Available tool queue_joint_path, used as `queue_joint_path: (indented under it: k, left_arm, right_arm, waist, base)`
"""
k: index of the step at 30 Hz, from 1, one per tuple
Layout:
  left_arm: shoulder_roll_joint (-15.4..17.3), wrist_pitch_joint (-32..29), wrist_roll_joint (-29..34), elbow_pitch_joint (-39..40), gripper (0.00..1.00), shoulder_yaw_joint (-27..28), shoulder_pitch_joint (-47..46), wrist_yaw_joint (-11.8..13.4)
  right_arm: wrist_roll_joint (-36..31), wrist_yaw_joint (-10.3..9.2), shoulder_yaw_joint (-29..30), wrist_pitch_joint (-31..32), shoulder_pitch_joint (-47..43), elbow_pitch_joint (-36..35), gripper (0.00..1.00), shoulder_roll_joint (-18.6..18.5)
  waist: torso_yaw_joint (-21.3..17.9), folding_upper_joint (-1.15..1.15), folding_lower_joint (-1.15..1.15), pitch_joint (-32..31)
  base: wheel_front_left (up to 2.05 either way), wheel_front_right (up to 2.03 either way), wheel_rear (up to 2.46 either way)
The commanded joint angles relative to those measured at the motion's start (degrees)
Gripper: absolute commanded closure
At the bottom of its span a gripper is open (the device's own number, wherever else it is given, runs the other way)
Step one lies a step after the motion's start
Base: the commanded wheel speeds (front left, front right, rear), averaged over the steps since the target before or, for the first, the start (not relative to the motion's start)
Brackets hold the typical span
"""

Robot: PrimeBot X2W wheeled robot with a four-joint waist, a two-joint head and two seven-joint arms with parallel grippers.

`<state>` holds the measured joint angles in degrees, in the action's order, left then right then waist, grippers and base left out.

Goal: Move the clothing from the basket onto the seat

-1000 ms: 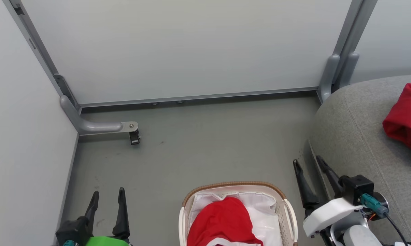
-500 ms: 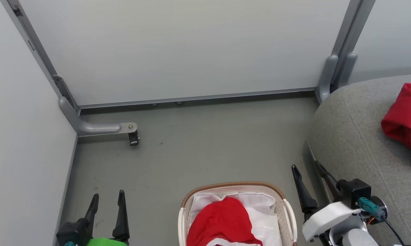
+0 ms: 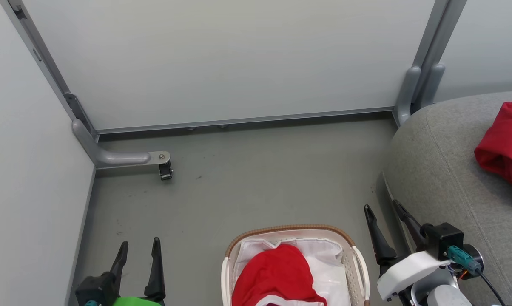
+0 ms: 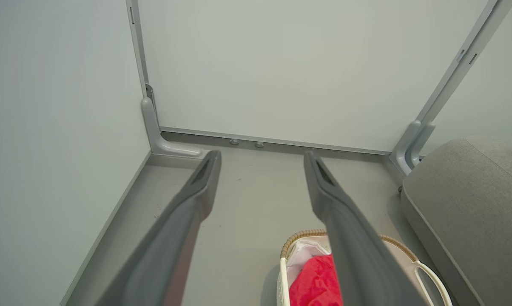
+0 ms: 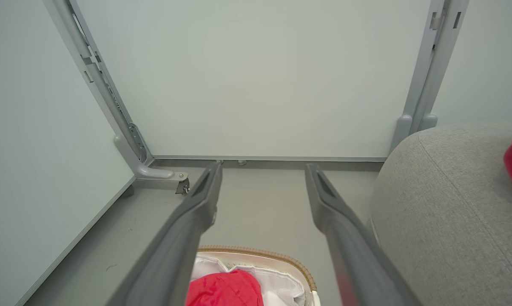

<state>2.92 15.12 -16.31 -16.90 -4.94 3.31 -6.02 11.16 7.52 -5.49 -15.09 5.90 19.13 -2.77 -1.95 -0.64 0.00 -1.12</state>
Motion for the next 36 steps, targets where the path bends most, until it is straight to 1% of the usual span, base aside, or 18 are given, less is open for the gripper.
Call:
queue_joint_path:
  k: [1, 7, 11, 17, 21, 25, 31, 36]
  left_arm:
    - [0.0, 0.0, 0.8, 0.2, 0.0, -0.1, 0.7, -0.1]
    - [0.0, 0.0, 2.0, -0.1, 0.0, -1.4, -1.4, -0.3]
    - [0.3, 0.0, 4.2, -0.6, 0.0, -3.2, -4.9, -0.6]
    - [0.5, -0.2, 5.4, -5.1, 0.0, -8.8, -13.8, -1.3]
    - [0.6, -1.4, 6.7, -9.6, 0.0, -14.2, -20.4, -1.5]
    - [1.2, -2.8, 7.7, -15.3, 0.0, -21.7, -27.2, -1.5]
    - [2.0, -4.5, 6.6, -25.1, 0.0, -33.4, -36.3, -1.5]
    - [2.7, -6.1, 5.2, -32.3, 0.0, -41.9, -41.4, -1.5]
  right_arm:
    - [-0.3, -0.07, 0.1, -0.1, -0.3, -0.2, 0.0, -0.2]
    - [-1.3, -0.07, 0.9, -0.1, 1.4, -1.4, 0.0, -0.2]
    - [-2.3, -0.07, 3.6, -0.1, 3.8, -3.4, 0.0, -0.2]
    - [-5.0, -0.07, 7.6, -0.1, 7.9, -7.6, 0.0, -0.2]
    - [-5.6, -0.06, 10.1, -0.1, 10.5, -10.4, 0.0, -0.2]
    - [-5.7, -0.07, 11.5, -0.1, 13.1, -12.9, 0.0, -0.2]
    - [-4.6, -0.07, 12.2, -0.1, 16.3, -17.2, 0.0, -0.2]
    - [-3.6, -0.07, 11.8, -0.1, 18.4, -20.1, 0.0, -0.2]
  waist:
    - [-0.1, 0.64, 0.0, 0.2]
    - [-1.2, 0.64, 0.0, 2.2]
    - [-1.9, 0.64, 0.0, 6.4]
    - [-3.2, 0.64, 0.0, 14.8]
    - [-4.4, 0.64, 0.0, 20.7]
    - [-6.0, 0.64, 0.0, 26.3]
    - [-8.7, 0.64, 0.0, 34.2]
    - [-11.0, 0.64, 0.0, 39.4]
  base:
    - [0.0, 0.0, 0.0]
    - [0.0, 0.0, 0.0]
    - [0.0, 0.0, 0.0]
    - [0.0, 0.0, 0.0]
    - [0.0, 0.0, 0.0]
    - [0.0, 0.0, 0.0]
    - [0.0, 0.0, 0.0]
    - [0.0, 0.0, 0.0]
